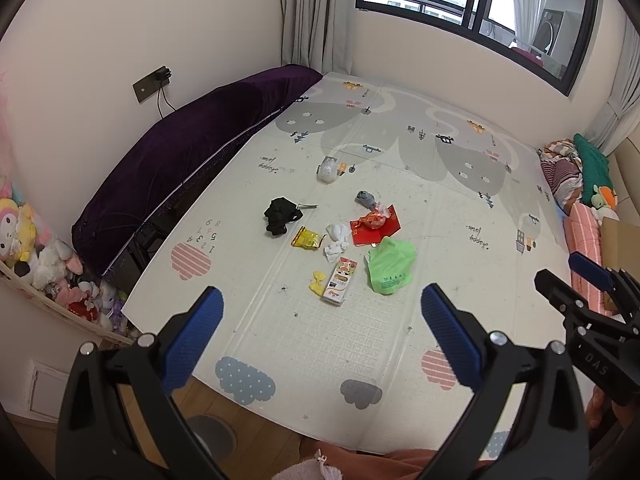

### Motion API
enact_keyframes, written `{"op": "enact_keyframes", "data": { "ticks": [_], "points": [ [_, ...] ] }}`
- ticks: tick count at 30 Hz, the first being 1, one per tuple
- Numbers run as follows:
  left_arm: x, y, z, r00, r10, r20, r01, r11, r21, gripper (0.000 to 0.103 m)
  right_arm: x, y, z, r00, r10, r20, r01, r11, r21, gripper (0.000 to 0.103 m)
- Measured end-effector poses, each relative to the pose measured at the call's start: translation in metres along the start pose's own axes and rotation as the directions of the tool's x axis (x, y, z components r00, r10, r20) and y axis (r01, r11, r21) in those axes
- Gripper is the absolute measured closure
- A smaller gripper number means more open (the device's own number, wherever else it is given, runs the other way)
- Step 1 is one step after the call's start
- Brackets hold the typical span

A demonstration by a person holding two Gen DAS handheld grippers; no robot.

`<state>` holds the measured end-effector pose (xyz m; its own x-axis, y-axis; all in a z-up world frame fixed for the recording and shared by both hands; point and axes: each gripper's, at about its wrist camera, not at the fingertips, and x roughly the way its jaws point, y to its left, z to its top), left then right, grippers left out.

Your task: Collect trash

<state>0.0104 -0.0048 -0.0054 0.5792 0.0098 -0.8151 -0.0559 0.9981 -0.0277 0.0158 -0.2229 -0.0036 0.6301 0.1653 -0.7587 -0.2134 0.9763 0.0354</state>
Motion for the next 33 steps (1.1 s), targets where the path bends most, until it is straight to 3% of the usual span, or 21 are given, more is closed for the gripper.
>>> {"op": "enact_keyframes", "data": {
  "ticks": [33],
  "points": [
    [0.005,-0.009,0.007,1.0,-0.002,-0.007,0.002,1.0,-0.005,0.004,0.01,-0.004,0.004,1.0,-0.003,-0.014,0.003,1.0,0.001,0.038]
  ]
}}
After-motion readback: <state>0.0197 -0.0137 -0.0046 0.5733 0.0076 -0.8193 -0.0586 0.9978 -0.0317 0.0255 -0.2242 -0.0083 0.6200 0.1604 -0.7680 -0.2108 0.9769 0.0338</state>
